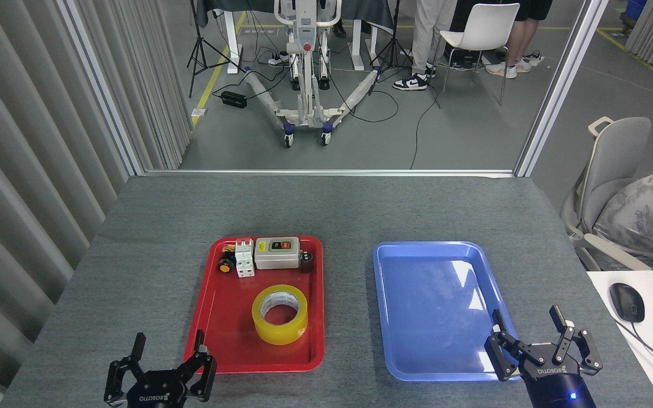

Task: Place and move tape with both arms
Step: 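Move the left gripper over the yellow tape roll in the red tray, then lower the left gripper into the tape roll's hole and grip it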

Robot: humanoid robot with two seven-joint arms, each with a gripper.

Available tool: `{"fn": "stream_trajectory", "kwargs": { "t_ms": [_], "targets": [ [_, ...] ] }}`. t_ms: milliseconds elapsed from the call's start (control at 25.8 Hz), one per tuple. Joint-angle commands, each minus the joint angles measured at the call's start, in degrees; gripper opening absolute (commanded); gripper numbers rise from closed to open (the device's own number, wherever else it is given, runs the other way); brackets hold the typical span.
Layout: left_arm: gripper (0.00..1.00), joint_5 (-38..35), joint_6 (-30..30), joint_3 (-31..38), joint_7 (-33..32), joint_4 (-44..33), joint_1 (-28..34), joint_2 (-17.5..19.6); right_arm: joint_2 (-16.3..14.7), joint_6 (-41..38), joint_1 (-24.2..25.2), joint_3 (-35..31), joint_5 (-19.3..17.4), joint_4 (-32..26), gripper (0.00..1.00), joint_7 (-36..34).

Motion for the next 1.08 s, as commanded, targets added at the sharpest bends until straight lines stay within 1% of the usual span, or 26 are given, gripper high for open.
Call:
{"fn": "stream_trajectory", "kwargs": {
  "t_ms": [0, 155, 232, 348, 465, 542, 619, 735, 968, 1045],
  "targets": [
    [0.99, 0.03, 0.12, -0.08, -0.1, -0.09, -0.13, 0.0, 0.28, -0.65, 2.54, -0.2, 0.01, -0.05, 1.0, -1.1],
    [0.99, -0.15, 0.3, -2.54, -0.46, 0.0, -0.13, 0.09, 0.55, -0.65, 5.27, -0.11, 0.01, -0.58, 1.0, -1.19],
    [0.99, -0.15, 0.39, -2.81, -0.19, -0.27, -0.31, 0.09, 0.55, -0.65, 5.36, -0.2, -0.08, -0.66, 1.0, -1.19],
    [0.99, -0.06, 0.91, -4.21, -0.02, -0.18, -1.54, 0.0, 1.34, -0.56, 4.66, -0.2, -0.08, -0.58, 1.0, -1.27],
    [0.99, -0.41, 2.85, -8.25, -0.72, 0.79, -5.93, -0.52, 1.51, -0.48, 4.48, -0.2, 0.01, -0.58, 1.0, -1.19],
    [0.99, -0.5, 5.22, -9.31, -0.98, 3.6, -10.41, -0.79, 1.6, -0.3, 4.57, -0.11, 0.09, -0.66, 1.0, -1.1],
    [0.99, -0.5, 5.84, -9.84, -0.98, 8.43, -15.16, -1.84, 2.13, -0.21, 4.57, -0.11, 0.09, -0.66, 1.0, -1.1],
    [0.99, -0.5, 6.45, -9.84, -0.9, 15.29, -20.34, -2.81, 2.04, -0.12, 4.39, -0.2, 0.09, -0.58, 1.0, -1.1],
    [0.99, 0.21, 9.18, -11.68, -0.9, 25.22, -26.5, -2.9, 1.95, -0.04, 4.3, -0.29, 0.09, -0.58, 1.0, -1.01],
    [0.99, 0.47, 9.09, -12.03, -1.07, 27.77, -28.08, -2.9, 2.04, -0.04, 4.3, -0.29, 0.09, -0.58, 1.0, -1.1]
  ]
}}
